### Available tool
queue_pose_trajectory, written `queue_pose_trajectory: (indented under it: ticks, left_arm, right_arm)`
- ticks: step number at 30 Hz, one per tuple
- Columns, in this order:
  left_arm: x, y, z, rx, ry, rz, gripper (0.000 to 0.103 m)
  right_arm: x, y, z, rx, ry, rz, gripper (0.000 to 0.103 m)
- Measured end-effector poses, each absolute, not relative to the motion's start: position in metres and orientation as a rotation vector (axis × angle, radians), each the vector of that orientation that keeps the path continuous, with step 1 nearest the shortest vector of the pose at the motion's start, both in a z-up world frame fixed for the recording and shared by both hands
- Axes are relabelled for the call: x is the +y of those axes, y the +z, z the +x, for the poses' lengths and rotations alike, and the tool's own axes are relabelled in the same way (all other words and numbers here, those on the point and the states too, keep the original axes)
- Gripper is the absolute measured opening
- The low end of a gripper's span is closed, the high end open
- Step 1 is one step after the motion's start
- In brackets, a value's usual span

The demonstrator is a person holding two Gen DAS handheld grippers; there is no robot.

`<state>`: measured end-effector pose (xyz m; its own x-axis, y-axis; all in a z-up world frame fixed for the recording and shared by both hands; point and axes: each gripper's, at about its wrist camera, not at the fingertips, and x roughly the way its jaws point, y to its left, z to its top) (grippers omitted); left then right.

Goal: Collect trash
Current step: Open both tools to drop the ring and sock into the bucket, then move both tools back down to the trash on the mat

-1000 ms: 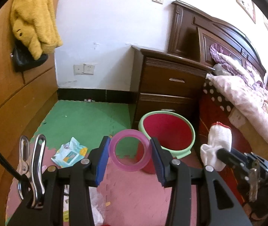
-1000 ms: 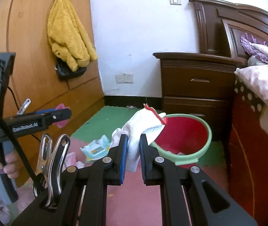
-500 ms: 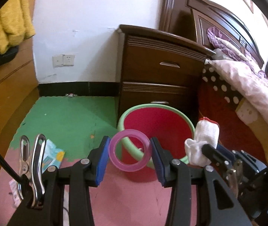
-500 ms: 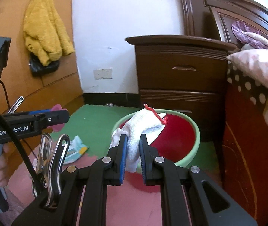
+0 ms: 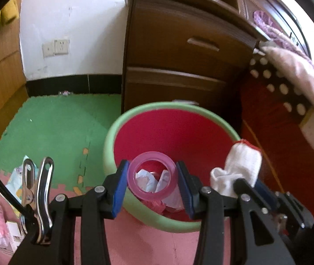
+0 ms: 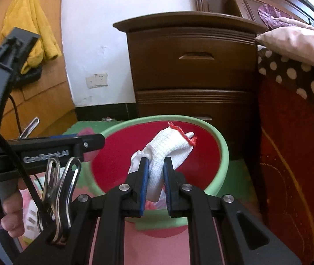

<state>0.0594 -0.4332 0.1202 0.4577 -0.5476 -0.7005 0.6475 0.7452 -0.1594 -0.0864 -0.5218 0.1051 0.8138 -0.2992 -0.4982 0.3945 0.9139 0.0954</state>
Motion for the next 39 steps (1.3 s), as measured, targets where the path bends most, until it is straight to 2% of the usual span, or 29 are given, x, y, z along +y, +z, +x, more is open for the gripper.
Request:
queue_pose_trajectory:
  ticks: [8, 15, 21, 30, 39]
  left_arm:
    - [-0.444, 0.092, 0.066, 0.813, -0.728, 0.142, 0.045]
    - [-0.445, 0.091, 0.062, 0.793, -0.751, 0.18, 0.048]
    - [-0.43, 0.1, 0.06, 0.79, -0.774, 0.177, 0.048]
    - [-0.341, 0.14, 0.062, 0.735, -0.638, 0.155, 0.048]
    - [-0.252, 0.144, 0.074, 0.742, -0.492, 0.122, 0.048]
  right_arm:
    - [-0.526, 0.093, -0.082, 0.486, -0.368, 0.176, 0.014]
    - [-0.538, 0.084, -0.083, 0.442, -0.379, 0.267, 0.031]
    - [-0.534, 0.086, -0.081, 0.397, -0.382, 0.275, 0.034]
    - [-0.503, 0.104, -0.073, 0.342, -0.345, 0.261, 0.037]
    - [-0.464, 0.136, -0.093, 0.29, -0.331, 0.226, 0.038]
